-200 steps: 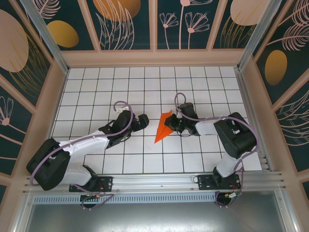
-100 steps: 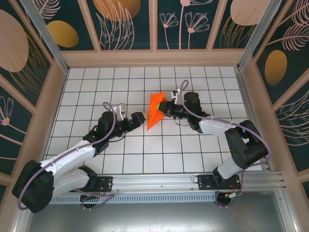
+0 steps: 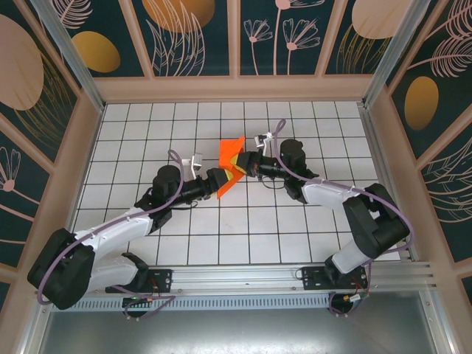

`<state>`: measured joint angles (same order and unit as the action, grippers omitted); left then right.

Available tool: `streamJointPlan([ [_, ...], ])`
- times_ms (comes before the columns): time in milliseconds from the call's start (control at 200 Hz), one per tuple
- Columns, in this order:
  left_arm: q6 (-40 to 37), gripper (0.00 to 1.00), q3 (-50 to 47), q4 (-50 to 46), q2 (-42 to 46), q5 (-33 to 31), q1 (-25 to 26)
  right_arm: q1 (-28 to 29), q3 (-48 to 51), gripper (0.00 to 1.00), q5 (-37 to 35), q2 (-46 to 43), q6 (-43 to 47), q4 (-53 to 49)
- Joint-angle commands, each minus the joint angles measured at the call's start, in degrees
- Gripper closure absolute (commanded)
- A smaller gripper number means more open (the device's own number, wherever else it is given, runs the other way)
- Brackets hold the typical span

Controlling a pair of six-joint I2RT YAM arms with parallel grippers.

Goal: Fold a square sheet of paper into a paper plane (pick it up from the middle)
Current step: Turn over the paper at the center of the table.

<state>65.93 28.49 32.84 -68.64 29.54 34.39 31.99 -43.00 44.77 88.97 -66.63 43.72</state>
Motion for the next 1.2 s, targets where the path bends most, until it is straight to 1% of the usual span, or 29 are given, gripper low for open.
streamJointPlan([
  [0, 0.4, 0.16, 0.9, 5.3, 2.2, -1.1, -0.5, 0.3, -1.1, 0.92, 2.1, -2.4, -0.5, 1.8],
  [205, -0.7, 0.42, 0.1, 4.9, 2.6, -2.6, -0.6, 0.3, -1.0, 0.92, 3.1, -2.9, -0.1, 1.6],
  [290, -2.3, 0.52, 0.8, 3.2, 2.5, -2.8, -0.6, 0.3, -1.0, 0.92, 3.3, -2.8, 0.2, 1.2],
  [360, -3.4, 0.62, 1.2, 2.0, 2.7, -3.0, -0.6, 0.3, -0.9, 0.91, 3.7, -2.9, 0.2, 1.1],
  [470, -6.3, 0.76, 2.6, -2.7, 2.8, -4.1, -0.6, 0.2, -1.1, 0.89, 3.8, -2.7, 1.4, -0.9],
  [560, -9.0, 0.84, 4.1, -6.8, 2.8, -5.6, -0.6, -0.3, -1.9, 0.82, 3.9, -3.1, 3.6, -4.5],
  [625, -12.5, 0.88, 6.4, -12.5, 2.5, -7.8, -0.6, -0.3, -2.5, 0.68, 2.4, -4.0, 6.7, -9.8],
  [645, -13.7, 0.88, 7.3, -15.0, 2.4, -9.0, -0.6, -2.0, -2.7, 0.64, 1.6, -4.5, 8.0, -11.9],
  [696, -17.4, 0.9, 10.0, -21.5, 2.1, -12.4, -0.6, -3.4, -3.3, 0.56, -1.3, -5.6, 11.5, -17.9],
  [741, -21.3, 0.92, 13.0, -29.1, 1.6, -17.2, -0.6, -4.3, -4.2, 0.48, -4.9, -6.8, 15.5, -24.0],
  [816, -27.4, 0.93, 18.6, -41.2, -0.4, -25.4, -0.6, -4.7, -5.6, 0.33, -12.0, -8.8, 22.3, -32.7],
  [901, -31.5, 0.94, 23.9, -51.8, -3.2, -34.0, -0.6, -4.6, -5.9, 0.22, -19.5, -10.8, 27.4, -38.4],
  [971, -33.0, 0.95, 26.9, -58.9, -5.8, -40.6, -0.5, -4.8, -6.1, 0.17, -24.5, -11.7, 29.3, -41.8],
  [1011, -33.3, 0.95, 30.2, -62.6, -7.4, -44.7, -0.3, -4.8, -6.3, 0.15, -26.9, -11.7, 29.9, -43.4],
  [1151, -31.9, 0.96, 36.0, -73.1, -12.9, -61.0, 1.6, -5.0, -7.4, 0.14, -32.8, -11.2, 30.6, -46.9],
  [1196, -31.0, 0.96, 37.4, -75.6, -15.1, -65.1, 2.3, -5.0, -7.7, 0.14, -34.8, -11.2, 30.4, -47.8],
])
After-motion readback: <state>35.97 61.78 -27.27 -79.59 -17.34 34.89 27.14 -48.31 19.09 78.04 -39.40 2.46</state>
